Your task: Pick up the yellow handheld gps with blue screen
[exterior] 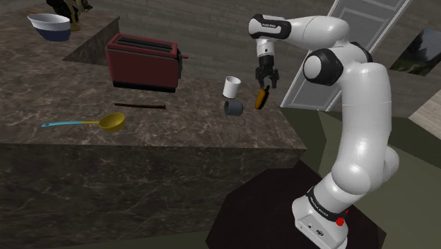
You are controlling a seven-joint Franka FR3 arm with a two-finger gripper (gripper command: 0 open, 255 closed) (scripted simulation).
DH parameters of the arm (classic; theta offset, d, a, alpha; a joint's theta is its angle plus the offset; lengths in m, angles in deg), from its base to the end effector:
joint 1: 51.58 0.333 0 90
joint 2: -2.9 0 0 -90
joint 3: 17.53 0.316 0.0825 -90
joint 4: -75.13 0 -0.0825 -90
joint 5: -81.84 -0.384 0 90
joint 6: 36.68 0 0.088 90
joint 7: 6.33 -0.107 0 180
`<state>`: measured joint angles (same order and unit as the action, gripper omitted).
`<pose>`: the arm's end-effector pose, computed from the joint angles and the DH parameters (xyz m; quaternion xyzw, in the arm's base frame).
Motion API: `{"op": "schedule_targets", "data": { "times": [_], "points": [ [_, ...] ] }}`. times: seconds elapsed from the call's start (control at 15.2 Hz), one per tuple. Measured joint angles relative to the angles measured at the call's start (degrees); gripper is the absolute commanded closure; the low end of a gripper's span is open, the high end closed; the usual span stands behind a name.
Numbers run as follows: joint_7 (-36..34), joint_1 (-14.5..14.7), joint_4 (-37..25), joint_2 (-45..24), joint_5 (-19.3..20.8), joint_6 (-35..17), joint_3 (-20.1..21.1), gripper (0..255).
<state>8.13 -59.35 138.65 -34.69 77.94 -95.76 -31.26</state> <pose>0.6161 -0.1872 0.4088 -0.9340 0.0543 0.3466 0.0673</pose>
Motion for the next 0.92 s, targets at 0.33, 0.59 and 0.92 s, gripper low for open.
{"op": "schedule_targets", "data": {
  "times": [0.33, 0.59, 0.92],
  "points": [
    [0.0, 0.1, 1.6, -0.1, -0.1, -1.8, 0.0, 255],
    [0.0, 0.1, 1.8, 0.0, -0.1, -1.9, 0.0, 255],
    [0.0, 0.1, 1.4, -0.1, 0.0, -1.5, 0.0, 255]
  ]
}}
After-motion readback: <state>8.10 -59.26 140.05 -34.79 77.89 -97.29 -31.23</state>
